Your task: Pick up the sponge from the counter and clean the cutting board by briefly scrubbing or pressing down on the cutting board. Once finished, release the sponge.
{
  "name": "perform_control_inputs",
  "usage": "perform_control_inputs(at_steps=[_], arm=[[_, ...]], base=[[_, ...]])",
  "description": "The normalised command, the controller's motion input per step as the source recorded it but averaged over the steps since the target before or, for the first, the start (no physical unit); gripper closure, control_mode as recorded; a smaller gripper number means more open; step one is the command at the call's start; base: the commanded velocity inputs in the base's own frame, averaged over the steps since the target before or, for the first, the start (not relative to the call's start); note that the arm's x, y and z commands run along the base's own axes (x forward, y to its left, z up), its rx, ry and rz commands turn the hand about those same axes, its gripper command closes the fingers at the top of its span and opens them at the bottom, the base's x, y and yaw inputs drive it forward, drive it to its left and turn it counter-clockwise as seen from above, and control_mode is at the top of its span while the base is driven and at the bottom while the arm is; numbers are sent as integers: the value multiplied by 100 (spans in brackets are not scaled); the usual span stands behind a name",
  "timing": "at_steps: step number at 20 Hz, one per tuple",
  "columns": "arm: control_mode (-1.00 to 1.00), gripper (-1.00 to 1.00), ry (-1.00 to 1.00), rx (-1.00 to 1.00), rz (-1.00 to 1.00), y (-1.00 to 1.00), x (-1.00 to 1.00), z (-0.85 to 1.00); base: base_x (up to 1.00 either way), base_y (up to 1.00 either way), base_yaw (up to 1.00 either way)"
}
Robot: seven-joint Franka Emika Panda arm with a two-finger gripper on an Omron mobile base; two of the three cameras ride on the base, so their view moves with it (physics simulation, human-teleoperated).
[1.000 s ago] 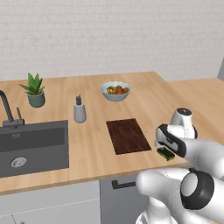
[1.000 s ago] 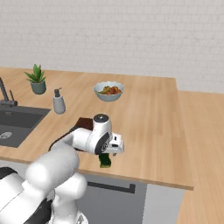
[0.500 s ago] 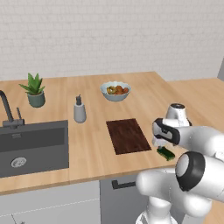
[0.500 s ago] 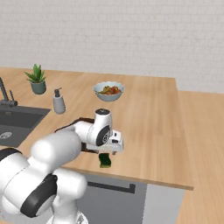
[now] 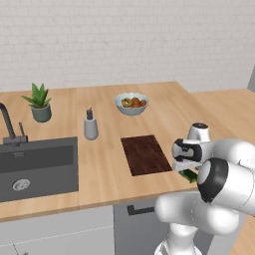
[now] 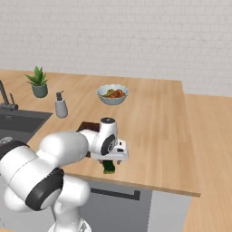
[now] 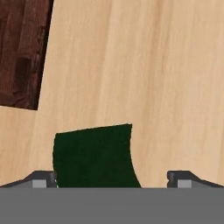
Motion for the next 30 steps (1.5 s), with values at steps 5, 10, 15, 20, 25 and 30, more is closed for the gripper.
perform_control_inputs(at_steps=[5,10,15,20,25,30], arm=[[-100,-100,0,0,4,0,0,-29],[-100,-100,0,0,4,0,0,-31],[-100,-100,0,0,3,0,-12,-10],[-100,-100,-8,-2,0,15,-35,5],[-100,-100,0,-2,0,8,-4,-4],[-100,-100,0,0,0,0,0,-14]], base=[[0,0,0],[0,0,0],[0,0,0],[0,0,0],[0,0,0],[0,0,0]])
